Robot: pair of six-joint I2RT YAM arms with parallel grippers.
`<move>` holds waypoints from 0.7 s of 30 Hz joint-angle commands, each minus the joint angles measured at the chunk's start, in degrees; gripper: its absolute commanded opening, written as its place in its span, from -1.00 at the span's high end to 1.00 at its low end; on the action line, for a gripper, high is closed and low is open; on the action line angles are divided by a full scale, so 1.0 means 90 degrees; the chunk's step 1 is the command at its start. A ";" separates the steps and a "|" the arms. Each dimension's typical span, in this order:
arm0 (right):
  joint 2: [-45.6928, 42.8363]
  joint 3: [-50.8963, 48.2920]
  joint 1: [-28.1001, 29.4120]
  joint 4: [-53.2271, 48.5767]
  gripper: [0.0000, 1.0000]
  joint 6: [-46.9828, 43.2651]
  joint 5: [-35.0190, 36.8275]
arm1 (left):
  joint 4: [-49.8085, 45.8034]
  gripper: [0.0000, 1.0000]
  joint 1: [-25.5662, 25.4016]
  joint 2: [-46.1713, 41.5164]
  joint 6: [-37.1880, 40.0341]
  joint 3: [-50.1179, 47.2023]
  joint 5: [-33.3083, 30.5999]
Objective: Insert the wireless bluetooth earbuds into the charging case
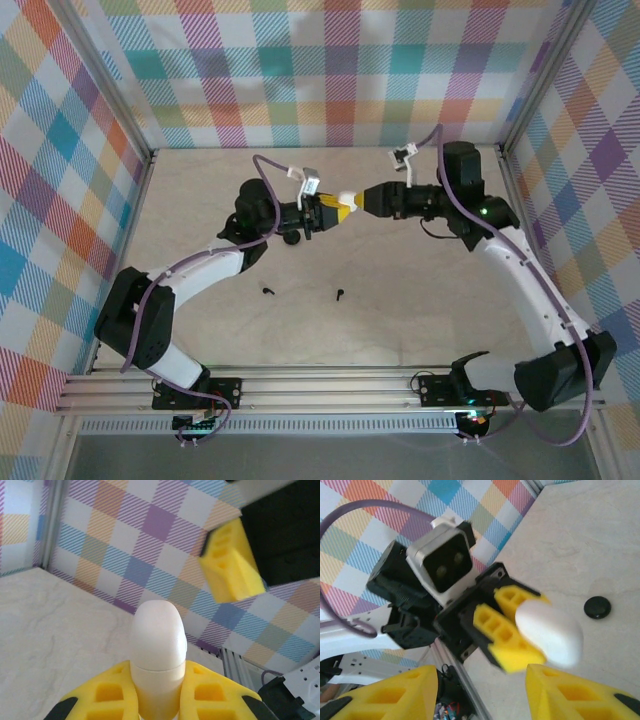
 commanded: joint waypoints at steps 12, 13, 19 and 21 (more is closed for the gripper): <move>0.0113 -0.0869 -0.0051 0.2013 0.09 0.0744 -0.0584 | -0.0611 1.00 0.0069 -0.0796 -0.0554 0.0339 0.0865; 0.0128 -0.0923 -0.0055 0.2186 0.09 0.0835 -0.0696 | -0.0602 1.00 0.0068 -0.0796 -0.0608 0.0359 0.0890; 0.0128 -0.1172 0.0031 0.2850 0.08 0.1072 -0.1068 | -0.0530 1.00 0.0059 -0.0734 -0.0852 0.0524 0.0953; 0.0182 -0.1195 0.0049 0.2871 0.09 0.1080 -0.1123 | -0.0511 1.00 0.0059 -0.0663 -0.0932 0.0608 0.1043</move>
